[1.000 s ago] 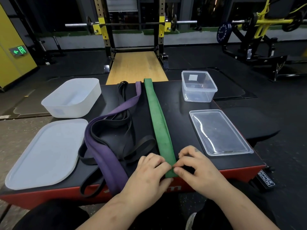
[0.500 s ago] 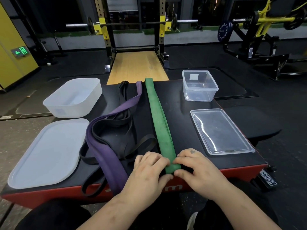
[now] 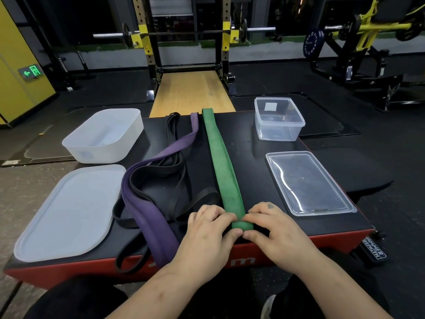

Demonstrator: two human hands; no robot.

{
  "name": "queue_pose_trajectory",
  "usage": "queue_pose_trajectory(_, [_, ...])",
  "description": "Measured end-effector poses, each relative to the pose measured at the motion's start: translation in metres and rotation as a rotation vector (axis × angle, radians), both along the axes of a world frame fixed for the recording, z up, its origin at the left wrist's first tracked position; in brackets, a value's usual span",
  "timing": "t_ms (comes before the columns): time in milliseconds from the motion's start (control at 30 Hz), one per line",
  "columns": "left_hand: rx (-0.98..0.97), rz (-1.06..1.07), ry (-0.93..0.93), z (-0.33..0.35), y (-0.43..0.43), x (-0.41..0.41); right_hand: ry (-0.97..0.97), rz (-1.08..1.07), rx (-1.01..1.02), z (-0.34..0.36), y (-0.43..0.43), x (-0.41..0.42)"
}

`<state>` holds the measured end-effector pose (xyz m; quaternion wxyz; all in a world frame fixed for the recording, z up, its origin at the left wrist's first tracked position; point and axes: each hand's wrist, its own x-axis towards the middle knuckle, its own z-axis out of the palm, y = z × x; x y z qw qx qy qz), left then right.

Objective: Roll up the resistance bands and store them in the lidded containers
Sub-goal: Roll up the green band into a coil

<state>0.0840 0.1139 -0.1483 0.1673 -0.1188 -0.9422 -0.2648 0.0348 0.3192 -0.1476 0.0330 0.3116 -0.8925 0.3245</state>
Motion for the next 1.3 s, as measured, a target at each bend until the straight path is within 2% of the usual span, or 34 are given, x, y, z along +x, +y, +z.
queue_pose_trajectory(167, [0.013,-0.064,-0.046,0.002,-0.004,0.002,-0.049,0.002,-0.007,0.004,0.000,-0.003])
queue_pose_trajectory(500, [0.022,-0.024,-0.045,0.003,-0.004,-0.002,-0.070,-0.051,-0.092,0.003,-0.001,0.002])
queue_pose_trajectory(733, [0.053,0.026,-0.055,0.004,-0.003,-0.002,-0.017,-0.063,-0.058,-0.002,0.000,0.003])
queue_pose_trajectory(967, [-0.029,0.010,-0.111,0.003,-0.002,-0.001,-0.014,-0.055,-0.051,0.003,-0.005,-0.001])
queue_pose_trajectory(1167, [-0.018,0.028,-0.034,0.001,-0.002,-0.007,-0.025,-0.089,-0.077,0.000,-0.006,-0.005])
queue_pose_trajectory(1300, [-0.037,0.043,-0.074,0.001,-0.006,-0.014,-0.049,-0.080,-0.004,0.002,-0.007,-0.007])
